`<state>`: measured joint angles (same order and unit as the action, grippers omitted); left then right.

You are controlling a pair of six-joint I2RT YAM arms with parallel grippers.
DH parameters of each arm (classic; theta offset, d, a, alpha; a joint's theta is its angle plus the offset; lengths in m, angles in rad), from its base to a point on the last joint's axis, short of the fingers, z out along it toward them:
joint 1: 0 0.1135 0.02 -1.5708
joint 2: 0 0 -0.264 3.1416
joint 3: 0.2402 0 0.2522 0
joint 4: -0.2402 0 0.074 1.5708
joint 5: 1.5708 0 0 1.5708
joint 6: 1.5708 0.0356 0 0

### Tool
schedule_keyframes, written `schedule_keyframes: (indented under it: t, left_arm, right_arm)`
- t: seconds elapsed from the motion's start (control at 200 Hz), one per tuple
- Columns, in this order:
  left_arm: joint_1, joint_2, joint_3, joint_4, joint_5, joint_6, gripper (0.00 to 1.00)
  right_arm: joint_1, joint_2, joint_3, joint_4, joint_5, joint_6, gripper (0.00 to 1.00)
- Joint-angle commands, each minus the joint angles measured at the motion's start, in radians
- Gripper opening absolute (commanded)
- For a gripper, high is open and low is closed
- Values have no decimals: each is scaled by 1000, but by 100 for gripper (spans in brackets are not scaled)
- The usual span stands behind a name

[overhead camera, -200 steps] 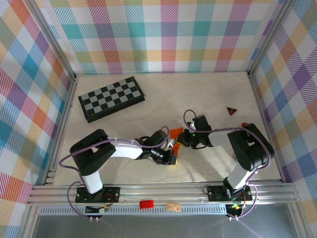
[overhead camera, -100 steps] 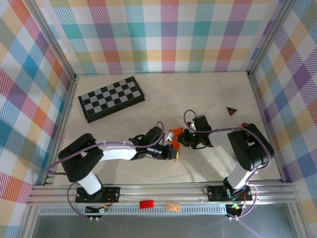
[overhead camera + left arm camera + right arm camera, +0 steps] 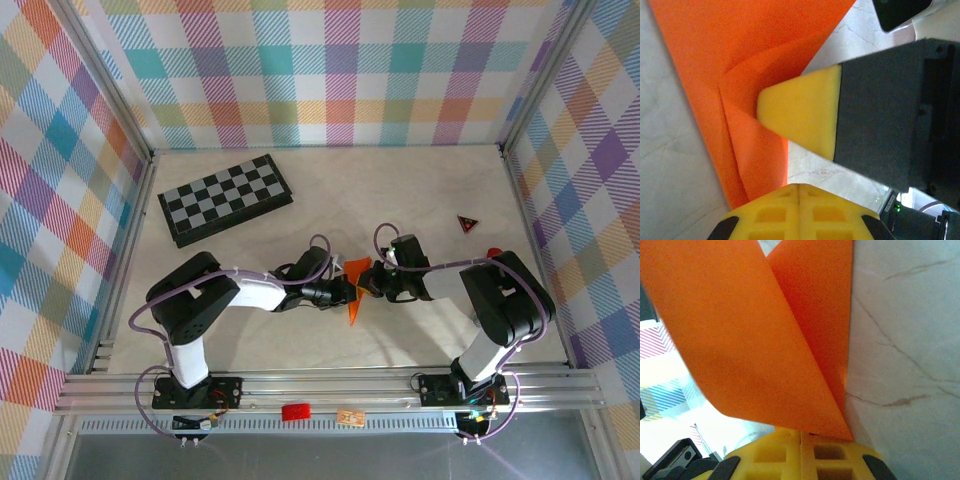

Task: Fold a paper plane with a square sheet of paper (pick it up from the middle)

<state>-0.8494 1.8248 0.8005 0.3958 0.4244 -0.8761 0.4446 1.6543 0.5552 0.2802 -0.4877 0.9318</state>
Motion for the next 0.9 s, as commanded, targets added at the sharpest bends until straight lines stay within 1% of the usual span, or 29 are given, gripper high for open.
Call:
schedule_keyframes:
  t: [0.0, 0.135, 0.335, 0.415, 0.475, 0.54, 0.655, 0.75, 0.895]
  left_arm:
    - [-1, 21, 35, 29, -6, -9, 2]
    - [-1, 37, 36, 20, -20, 2, 3]
    - [-10, 71, 52, -176, -58, 85, 0]
    - [-13, 68, 44, -277, -73, 150, 0]
    - [-14, 59, 25, -325, -56, 206, 0]
    - [-13, 51, 29, -443, -66, 293, 0]
    - [-11, 44, 43, -594, -57, 429, 0]
    - [-6, 40, 54, -639, -37, 493, 0]
    - [-1, 53, 99, -666, -39, 538, 0]
  right_arm:
    - [-4, 23, -41, -97, 24, 21, 5]
    - [-4, 25, -49, -82, 18, 29, 5]
    - [-6, -5, -30, -85, -8, 25, 6]
    - [-11, -43, -4, -137, 2, -6, 7]
    - [-29, -80, 19, -196, 13, -39, 8]
    - [-59, -120, 32, -243, 21, -67, 9]
    - [-101, -190, 26, -263, 15, -117, 9]
    - [-100, -219, 23, -256, -12, -160, 8]
    - [-78, -215, -5, -164, -103, -162, 5]
